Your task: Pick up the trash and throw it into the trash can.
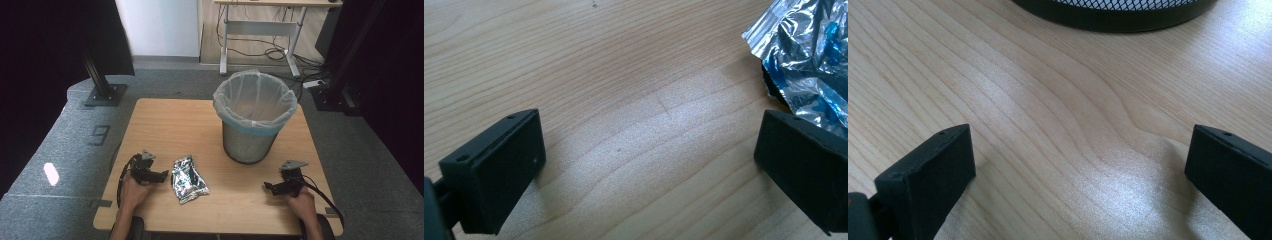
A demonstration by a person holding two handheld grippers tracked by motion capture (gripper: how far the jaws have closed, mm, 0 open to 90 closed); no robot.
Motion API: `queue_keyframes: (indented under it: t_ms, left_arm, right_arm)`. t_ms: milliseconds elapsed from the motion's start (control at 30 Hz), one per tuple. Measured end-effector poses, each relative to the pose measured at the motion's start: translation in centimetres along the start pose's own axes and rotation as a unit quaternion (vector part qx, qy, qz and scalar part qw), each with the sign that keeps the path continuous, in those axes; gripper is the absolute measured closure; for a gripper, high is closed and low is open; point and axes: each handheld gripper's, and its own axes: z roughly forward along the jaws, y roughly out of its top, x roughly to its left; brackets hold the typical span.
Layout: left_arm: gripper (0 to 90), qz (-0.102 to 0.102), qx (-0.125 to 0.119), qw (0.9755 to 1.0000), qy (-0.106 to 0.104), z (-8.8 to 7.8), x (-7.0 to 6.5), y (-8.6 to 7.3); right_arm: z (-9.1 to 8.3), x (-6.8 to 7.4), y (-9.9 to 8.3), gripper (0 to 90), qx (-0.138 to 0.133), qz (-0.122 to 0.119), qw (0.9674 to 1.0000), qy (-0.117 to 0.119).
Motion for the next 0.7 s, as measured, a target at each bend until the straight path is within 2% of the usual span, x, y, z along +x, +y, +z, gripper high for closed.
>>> queue_keyframes:
  t_ms: [233,433,600,700]
  left_arm:
    - [2.5,0.006,0.011,0.9999,-0.002,-0.2,0.0,0.3]
    - [3.6,0.003,-0.003,0.9999,-0.012,-1.0,-0.1,1.0]
    - [3.6,0.013,-0.006,0.9997,-0.02,-1.5,-0.5,1.6]
    - [4.8,0.031,-0.005,0.9991,-0.029,-1.8,-1.1,2.4]
  right_arm:
    - [0.0,0.1,0.0,0.0,-0.001,0.002,1.0,0.0]
    - [0.0,0.1,0.0,0.0,-0.001,0.002,1.0,-0.001]
    - [0.0,0.1,-0.1,0.0,-0.001,0.002,1.0,-0.001]
    - [-0.1,0.1,-0.1,0.0,-0.001,0.002,1.0,-0.001]
